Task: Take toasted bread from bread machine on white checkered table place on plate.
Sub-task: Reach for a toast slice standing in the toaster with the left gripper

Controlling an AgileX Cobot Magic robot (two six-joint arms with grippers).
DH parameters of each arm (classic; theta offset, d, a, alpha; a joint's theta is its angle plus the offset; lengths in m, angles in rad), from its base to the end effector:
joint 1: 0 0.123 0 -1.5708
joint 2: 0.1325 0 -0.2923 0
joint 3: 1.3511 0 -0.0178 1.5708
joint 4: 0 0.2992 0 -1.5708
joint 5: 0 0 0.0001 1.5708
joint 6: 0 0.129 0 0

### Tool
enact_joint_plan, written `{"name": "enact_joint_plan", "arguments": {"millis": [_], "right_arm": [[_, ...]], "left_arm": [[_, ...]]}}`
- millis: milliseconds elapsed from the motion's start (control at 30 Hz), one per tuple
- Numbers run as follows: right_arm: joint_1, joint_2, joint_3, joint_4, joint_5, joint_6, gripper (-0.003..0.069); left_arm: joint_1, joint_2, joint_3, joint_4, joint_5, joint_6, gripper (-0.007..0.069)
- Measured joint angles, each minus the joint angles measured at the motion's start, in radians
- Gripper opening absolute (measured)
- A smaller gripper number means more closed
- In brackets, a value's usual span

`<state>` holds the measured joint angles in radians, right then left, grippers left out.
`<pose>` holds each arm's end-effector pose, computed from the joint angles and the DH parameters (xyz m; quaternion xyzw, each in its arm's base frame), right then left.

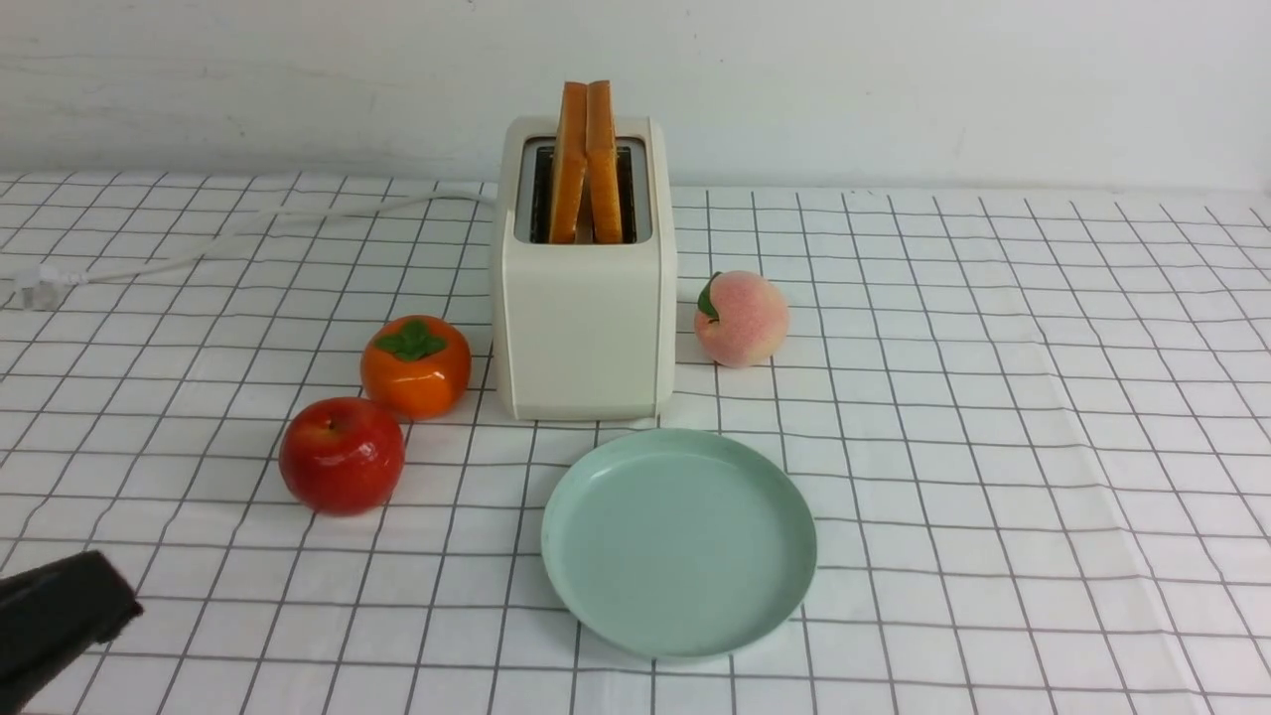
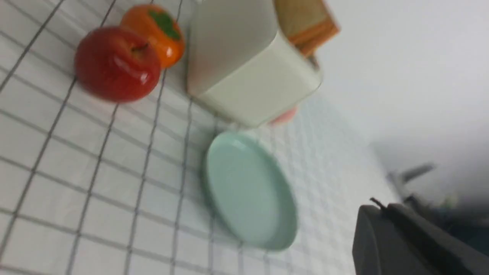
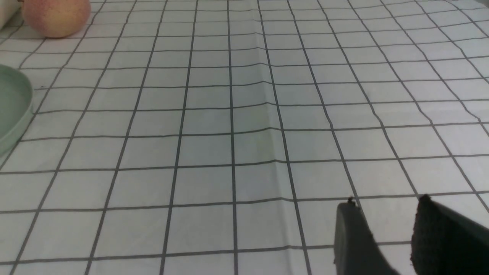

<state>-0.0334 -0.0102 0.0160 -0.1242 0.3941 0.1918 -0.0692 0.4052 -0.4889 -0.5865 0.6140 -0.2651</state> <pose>0.1291 -0.0105 0.1613 0.0586 0.8056 -0.0064 0.5896 0.1519 -0.0518 0.2980 -0.1893 0.7944 -0.3484 0.4601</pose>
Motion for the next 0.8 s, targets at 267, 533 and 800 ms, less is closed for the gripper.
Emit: {"name": "enact_joint_plan", "arguments": {"millis": [267,533,800], "right_arm": [[0.0,0.0,0.0,0.0,0.0,0.0,0.024],[0.0,0.0,0.0,0.0,0.0,-0.001,0.024],[0.0,0.0,0.0,0.0,0.0,-0.001,0.024]], "left_arm": [[0.0,0.547,-0.383,0.17,0.313,0.14,-0.0013],[-0.275,0.888,-0.711,0.253,0.264,0.139,-0.0013],[-0.372,1.161,-1.066,0.491,0.153,0.04,0.0032]]}}
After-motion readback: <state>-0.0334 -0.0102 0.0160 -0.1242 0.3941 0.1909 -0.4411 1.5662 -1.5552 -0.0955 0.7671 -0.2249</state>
